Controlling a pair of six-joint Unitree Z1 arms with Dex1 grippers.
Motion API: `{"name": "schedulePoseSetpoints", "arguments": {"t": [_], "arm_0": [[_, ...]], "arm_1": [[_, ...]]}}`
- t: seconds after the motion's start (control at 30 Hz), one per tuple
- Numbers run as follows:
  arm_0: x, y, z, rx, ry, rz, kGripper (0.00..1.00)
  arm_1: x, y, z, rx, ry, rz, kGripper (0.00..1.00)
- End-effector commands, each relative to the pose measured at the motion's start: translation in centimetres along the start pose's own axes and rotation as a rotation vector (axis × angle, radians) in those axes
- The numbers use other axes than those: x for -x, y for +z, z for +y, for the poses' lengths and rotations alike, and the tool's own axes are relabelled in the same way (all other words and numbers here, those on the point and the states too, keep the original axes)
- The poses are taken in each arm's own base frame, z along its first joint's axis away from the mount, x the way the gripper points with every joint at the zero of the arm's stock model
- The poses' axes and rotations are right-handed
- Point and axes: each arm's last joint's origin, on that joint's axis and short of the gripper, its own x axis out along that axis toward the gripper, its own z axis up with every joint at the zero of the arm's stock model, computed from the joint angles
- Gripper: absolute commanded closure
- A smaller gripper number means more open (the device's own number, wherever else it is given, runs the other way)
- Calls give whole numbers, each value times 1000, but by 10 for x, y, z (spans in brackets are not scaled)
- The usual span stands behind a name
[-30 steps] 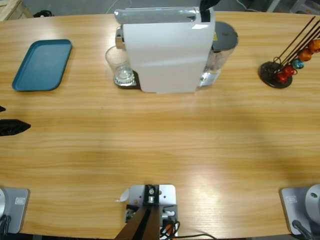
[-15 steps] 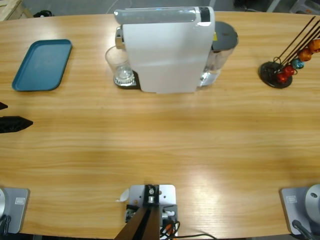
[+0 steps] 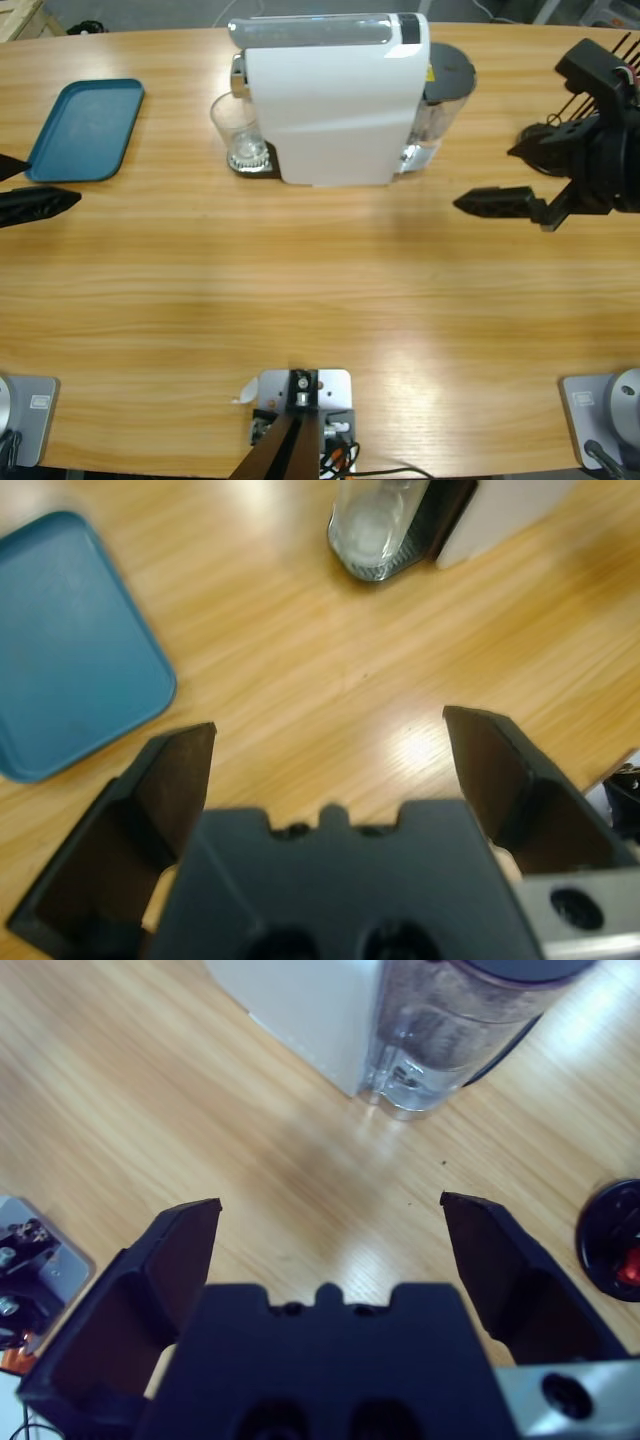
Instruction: Pour coffee
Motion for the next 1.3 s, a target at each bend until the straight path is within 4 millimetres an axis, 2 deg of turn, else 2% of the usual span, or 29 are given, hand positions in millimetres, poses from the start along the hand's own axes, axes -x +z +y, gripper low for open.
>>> {"name": "schedulePoseSetpoints", "arguments": {"t": [0.03, 0.13, 0.27, 0.47, 0.73, 0.97, 1.3], "arm_0": [[-29, 5, -3, -69, -80, -74, 11], [-48, 17, -4, -98, -103, -68, 9], [-61, 21, -5, -178, -127, -56, 9], [-63, 15, -2, -198, -95, -52, 9], [-71, 18, 0, -200, -66, -43, 9], [-67, 31, 0, -203, -58, -88, 8], [-59, 30, 3, -217, -119, -114, 0]], "arm_1": [[13, -15, -10, -6, -9, -50, 0], [20, -26, -10, -15, -15, -37, 0], [28, -48, -10, -24, -34, -69, 0], [17, -43, -11, -14, -44, -20, 0], [15, -42, -11, -19, -43, -10, 0], [16, -43, -11, -19, -35, -17, 0], [13, -43, -11, -43, -37, -10, 0]]}}
